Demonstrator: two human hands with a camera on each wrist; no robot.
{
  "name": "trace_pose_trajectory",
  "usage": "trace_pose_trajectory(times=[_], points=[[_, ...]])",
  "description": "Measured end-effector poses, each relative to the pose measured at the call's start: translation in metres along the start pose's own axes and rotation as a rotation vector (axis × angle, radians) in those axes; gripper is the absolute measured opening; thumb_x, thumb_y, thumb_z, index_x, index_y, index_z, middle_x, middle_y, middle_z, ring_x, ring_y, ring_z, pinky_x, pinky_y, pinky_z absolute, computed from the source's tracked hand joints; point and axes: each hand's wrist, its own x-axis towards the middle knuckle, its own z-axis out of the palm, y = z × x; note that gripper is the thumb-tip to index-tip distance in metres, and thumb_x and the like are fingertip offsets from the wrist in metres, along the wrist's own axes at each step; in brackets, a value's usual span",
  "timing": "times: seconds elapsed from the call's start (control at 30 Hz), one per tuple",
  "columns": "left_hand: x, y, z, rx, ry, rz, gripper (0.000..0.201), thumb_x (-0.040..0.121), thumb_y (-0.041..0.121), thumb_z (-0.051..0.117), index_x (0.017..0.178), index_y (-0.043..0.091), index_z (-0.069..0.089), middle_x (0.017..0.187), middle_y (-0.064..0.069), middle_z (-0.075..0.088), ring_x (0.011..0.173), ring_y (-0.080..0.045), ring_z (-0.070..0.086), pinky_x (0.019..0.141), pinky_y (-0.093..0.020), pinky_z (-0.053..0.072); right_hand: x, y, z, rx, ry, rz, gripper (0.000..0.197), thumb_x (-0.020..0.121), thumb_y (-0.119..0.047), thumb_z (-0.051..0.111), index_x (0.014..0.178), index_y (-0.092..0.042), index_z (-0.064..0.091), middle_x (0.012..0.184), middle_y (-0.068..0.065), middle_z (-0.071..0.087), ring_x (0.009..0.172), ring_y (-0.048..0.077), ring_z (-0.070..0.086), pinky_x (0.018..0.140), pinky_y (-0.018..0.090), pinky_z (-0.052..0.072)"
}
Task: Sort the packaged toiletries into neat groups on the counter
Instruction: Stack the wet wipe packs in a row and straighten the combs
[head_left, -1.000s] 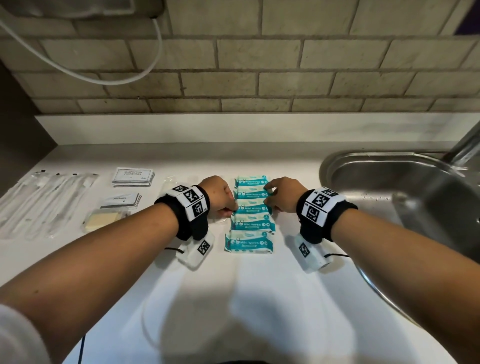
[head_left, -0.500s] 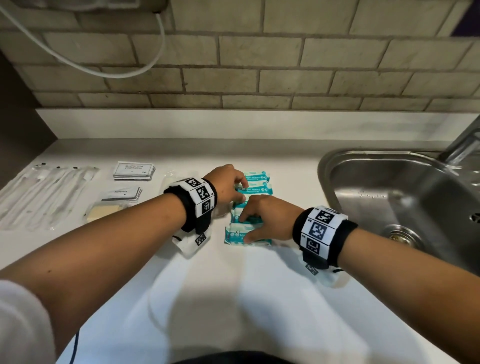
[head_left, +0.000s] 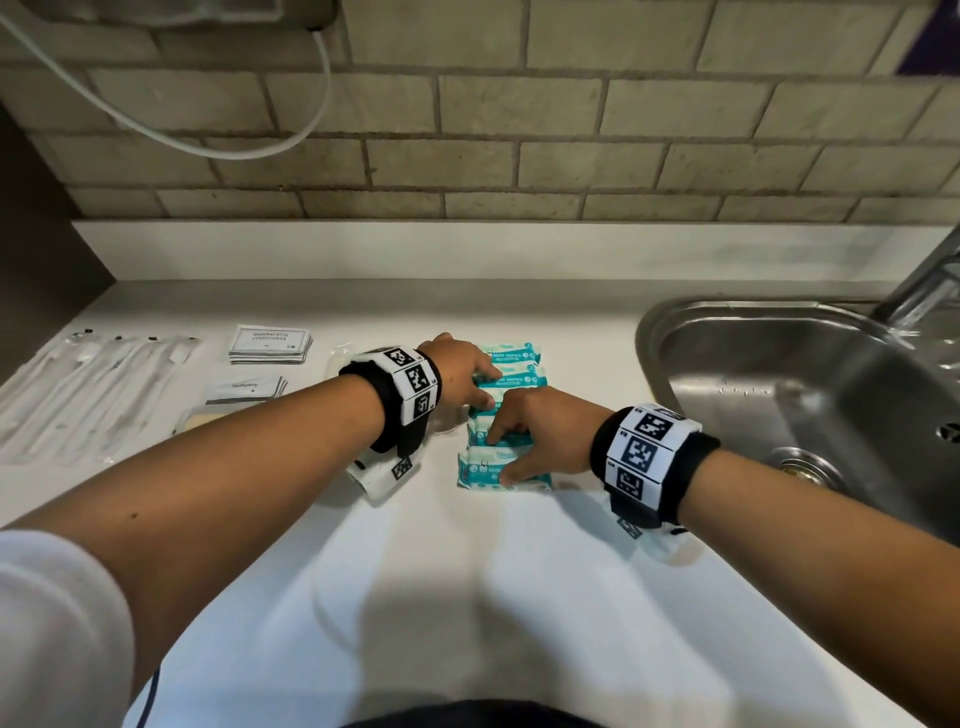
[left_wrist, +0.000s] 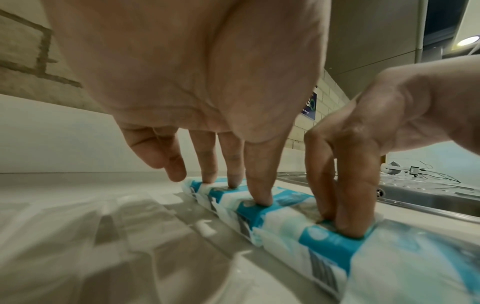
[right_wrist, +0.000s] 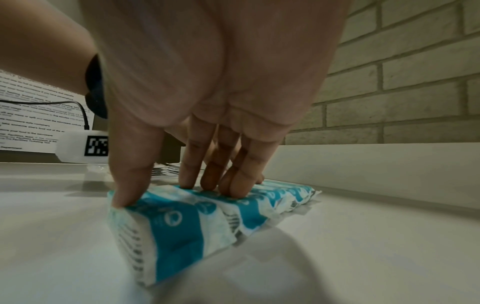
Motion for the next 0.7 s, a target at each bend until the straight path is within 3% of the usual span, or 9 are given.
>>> trace_pose_trajectory(times=[0.17, 0.3, 0.43, 0.53, 0.7], points=[[-0.007, -0.001, -0.003, -0.027, 0.006, 0.033, 0.054, 0.082, 0.049, 0.067, 0.133, 0.038, 0.054, 0.14, 0.005, 0.052, 0.123, -0.021, 0.046, 0.105, -0.037, 0.038, 0.002, -0.006, -0.005, -0.031, -0.041, 0.029, 0.047, 0.075, -0.041, 0.077, 0.117, -0.022, 0.068, 0.112, -0.004, 0.06, 0.09, 0.008, 0.05, 0.082, 0.022, 0.044], [-0.028, -0.009, -0.017, -0.196, 0.065, 0.075, 0.047, 0.087, 0.038, 0.066, 0.131, 0.027, 0.058, 0.139, 0.002, 0.055, 0.124, -0.019, 0.052, 0.104, -0.03, 0.038, 0.004, -0.014, -0.014, -0.041, -0.095, 0.093, 0.048, 0.076, -0.046, 0.074, 0.117, -0.021, 0.066, 0.108, -0.005, 0.064, 0.093, 0.013, 0.056, 0.084, 0.026, 0.047], [-0.064, -0.046, -0.033, -0.259, 0.182, 0.074, 0.033, 0.091, 0.027, 0.063, 0.123, 0.022, 0.063, 0.127, 0.002, 0.063, 0.116, -0.016, 0.057, 0.098, -0.027, 0.042, 0.012, -0.038, -0.018, -0.069, -0.052, 0.136, 0.032, 0.084, -0.04, 0.064, 0.109, -0.021, 0.063, 0.11, -0.003, 0.062, 0.103, 0.019, 0.058, 0.087, 0.032, 0.049], [-0.09, -0.084, -0.03, -0.164, 0.222, -0.009, 0.03, 0.092, 0.031, 0.06, 0.121, 0.025, 0.064, 0.126, 0.004, 0.063, 0.115, -0.017, 0.057, 0.101, -0.032, 0.042, 0.022, -0.069, -0.014, -0.068, -0.018, 0.116, 0.035, 0.091, -0.033, 0.055, 0.122, -0.018, 0.059, 0.123, 0.003, 0.06, 0.111, 0.023, 0.055, 0.086, 0.029, 0.043], [-0.114, -0.127, -0.014, 0.104, 0.1, -0.048, 0.041, 0.091, 0.038, 0.052, 0.131, 0.029, 0.056, 0.139, 0.002, 0.055, 0.13, -0.024, 0.046, 0.109, -0.037, 0.035, 0.052, -0.117, 0.012, -0.108, -0.036, 0.056, 0.042, 0.098, -0.026, 0.042, 0.135, -0.008, 0.048, 0.134, 0.009, 0.049, 0.121, 0.024, 0.049, 0.097, 0.031, 0.041]])
